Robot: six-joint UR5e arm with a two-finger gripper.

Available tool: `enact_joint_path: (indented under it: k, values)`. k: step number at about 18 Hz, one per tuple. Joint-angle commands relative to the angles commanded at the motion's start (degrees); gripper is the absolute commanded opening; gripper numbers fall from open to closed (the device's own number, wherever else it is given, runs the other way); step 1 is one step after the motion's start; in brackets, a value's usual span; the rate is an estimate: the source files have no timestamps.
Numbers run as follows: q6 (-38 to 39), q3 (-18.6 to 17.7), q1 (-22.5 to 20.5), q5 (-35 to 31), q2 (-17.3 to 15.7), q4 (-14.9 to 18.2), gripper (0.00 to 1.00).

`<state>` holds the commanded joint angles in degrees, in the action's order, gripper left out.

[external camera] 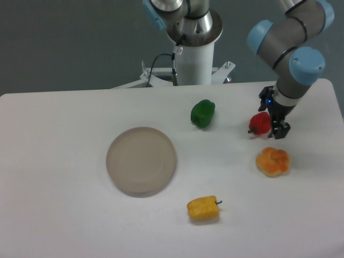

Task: Place the red pepper on the table
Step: 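Move the open gripper back over the orange item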

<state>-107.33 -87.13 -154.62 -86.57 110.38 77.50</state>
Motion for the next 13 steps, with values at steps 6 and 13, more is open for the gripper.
enact_joint_path:
  k: [6, 13]
  values:
    - [7.7, 8.4, 6.1, 0.1, 1.9, 2.1, 1.0]
    - [15.3, 8.6, 11.1, -0.4, 2.6, 2.1, 1.0]
